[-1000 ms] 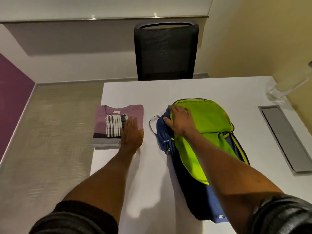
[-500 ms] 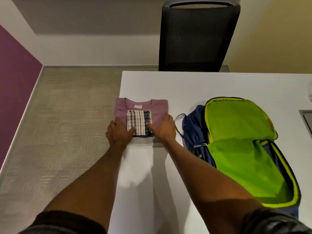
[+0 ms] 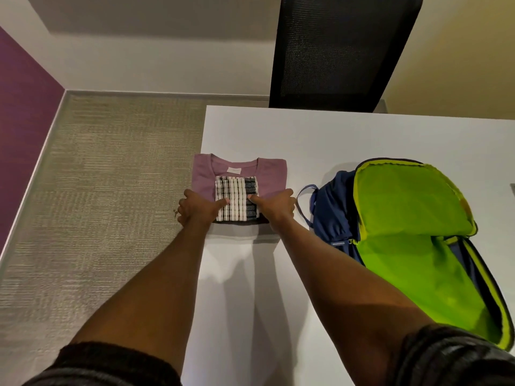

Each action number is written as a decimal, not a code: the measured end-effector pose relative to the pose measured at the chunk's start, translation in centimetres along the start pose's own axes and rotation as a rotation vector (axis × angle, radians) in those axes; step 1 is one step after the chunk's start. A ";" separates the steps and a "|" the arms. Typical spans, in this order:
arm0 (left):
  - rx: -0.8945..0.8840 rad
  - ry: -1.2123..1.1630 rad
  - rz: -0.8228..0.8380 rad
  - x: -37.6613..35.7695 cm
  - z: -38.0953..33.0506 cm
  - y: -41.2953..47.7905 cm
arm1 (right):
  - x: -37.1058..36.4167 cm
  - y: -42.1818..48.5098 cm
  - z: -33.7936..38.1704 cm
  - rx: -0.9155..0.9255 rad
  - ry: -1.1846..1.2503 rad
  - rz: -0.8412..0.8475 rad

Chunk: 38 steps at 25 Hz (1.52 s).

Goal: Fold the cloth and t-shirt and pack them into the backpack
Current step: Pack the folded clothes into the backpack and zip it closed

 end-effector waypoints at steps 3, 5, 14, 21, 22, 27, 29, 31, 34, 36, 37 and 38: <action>0.039 -0.132 0.057 -0.2 0.1 0.5 | -1.0 2.7 -1.3 -0.014 0.067 0.085; 0.077 -0.279 0.094 -0.4 1.0 0.8 | -0.3 2.2 -1.5 0.001 0.030 0.084; 0.127 -0.520 0.349 -0.7 4.3 -7.7 | 4.6 -3.2 -6.7 0.090 -0.033 0.176; 0.019 -0.483 0.479 -1.1 7.9 -15.3 | 7.0 -5.8 -14.8 0.128 -0.145 0.253; -0.042 -0.473 0.472 -1.0 8.0 -16.4 | 8.1 -7.9 -14.8 0.172 -0.175 0.241; -0.274 -0.469 0.333 -0.8 7.6 -20.3 | 11.9 -12.2 -15.8 0.430 -0.135 0.137; -0.343 -0.477 0.275 0.1 5.5 -22.8 | 14.4 -12.9 -15.5 0.512 -0.067 0.098; -0.421 -0.487 0.218 0.6 2.8 -25.1 | 17.6 -13.3 -15.0 0.596 -0.032 0.042; -0.568 -0.498 0.161 -0.5 -2.0 -27.9 | 23.6 -12.9 -14.4 0.680 0.008 -0.037; -0.623 -0.510 0.147 -2.2 -5.3 -29.6 | 27.8 -12.2 -14.5 0.702 0.036 -0.066; -0.626 -0.534 0.144 -3.4 -6.8 -30.4 | 30.0 -11.6 -14.8 0.707 0.045 -0.084; -0.625 -0.552 0.146 -4.7 -8.2 -31.1 | 32.0 -10.9 -15.2 0.710 0.050 -0.103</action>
Point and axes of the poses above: each hand's wrist, its own y-axis towards the middle knuckle, its own x-axis out of the back of the hand, z = x × y, the point moved 1 cm from there along y, towards the middle knuckle, and after that the axes turned 6 degrees about -x, right-handed, at the moved point
